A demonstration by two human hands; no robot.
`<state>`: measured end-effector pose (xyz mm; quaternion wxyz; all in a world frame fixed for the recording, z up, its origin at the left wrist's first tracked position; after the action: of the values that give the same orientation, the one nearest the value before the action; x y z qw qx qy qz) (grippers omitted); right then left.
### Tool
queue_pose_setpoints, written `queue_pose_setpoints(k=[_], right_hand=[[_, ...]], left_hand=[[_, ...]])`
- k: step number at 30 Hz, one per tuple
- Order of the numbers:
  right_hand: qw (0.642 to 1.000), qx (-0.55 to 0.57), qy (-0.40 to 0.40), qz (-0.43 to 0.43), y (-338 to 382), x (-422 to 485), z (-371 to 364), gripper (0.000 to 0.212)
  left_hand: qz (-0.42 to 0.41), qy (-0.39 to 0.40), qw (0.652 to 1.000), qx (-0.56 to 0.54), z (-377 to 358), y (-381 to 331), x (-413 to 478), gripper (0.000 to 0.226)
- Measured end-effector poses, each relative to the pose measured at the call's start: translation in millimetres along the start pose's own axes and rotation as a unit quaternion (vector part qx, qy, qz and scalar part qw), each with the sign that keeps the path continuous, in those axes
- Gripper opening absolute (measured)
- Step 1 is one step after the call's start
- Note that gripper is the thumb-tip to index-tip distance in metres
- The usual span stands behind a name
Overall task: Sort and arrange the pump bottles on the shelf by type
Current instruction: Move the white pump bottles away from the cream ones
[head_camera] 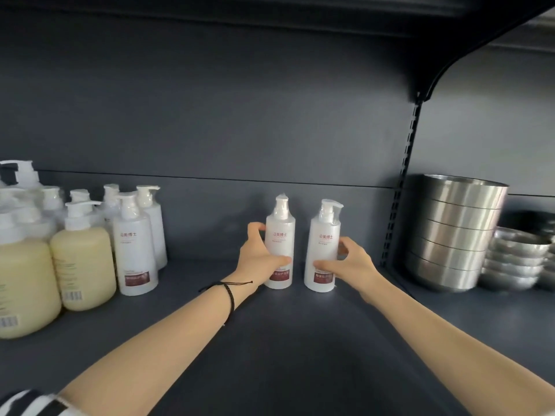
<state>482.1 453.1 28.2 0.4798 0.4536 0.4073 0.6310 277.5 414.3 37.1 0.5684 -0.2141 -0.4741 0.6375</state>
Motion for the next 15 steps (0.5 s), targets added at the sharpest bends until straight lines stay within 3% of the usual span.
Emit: queue_pose_setpoints(k=[7,12,15], right_hand=[[1.000,0.001,0.006,0.013,-6,19,-3,0.061],[1.000,-0.013,-0.005,0.010,-7,26,-10,0.063],[0.986,-0.160,-0.031,-0.011,-5,26,-6,0.056]], left_hand=[[0.015,-0.046,0.999,0.001,-13,10,18,0.069],[0.046,-0.030,0.998,0.003,-21,19,24,0.057],[0.041,0.032,0.996,0.075,-16,21,19,0.060]])
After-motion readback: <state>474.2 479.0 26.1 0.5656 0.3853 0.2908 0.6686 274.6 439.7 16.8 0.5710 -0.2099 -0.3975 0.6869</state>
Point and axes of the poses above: each hand's wrist, its own x-axis towards the middle knuckle, its own z-axis out of the back of the hand, y = z × x, the point moved 9 cm from there along x, towards the middle knuckle, and after that the axes turned 9 degrees about x, right-handed, at the moved point
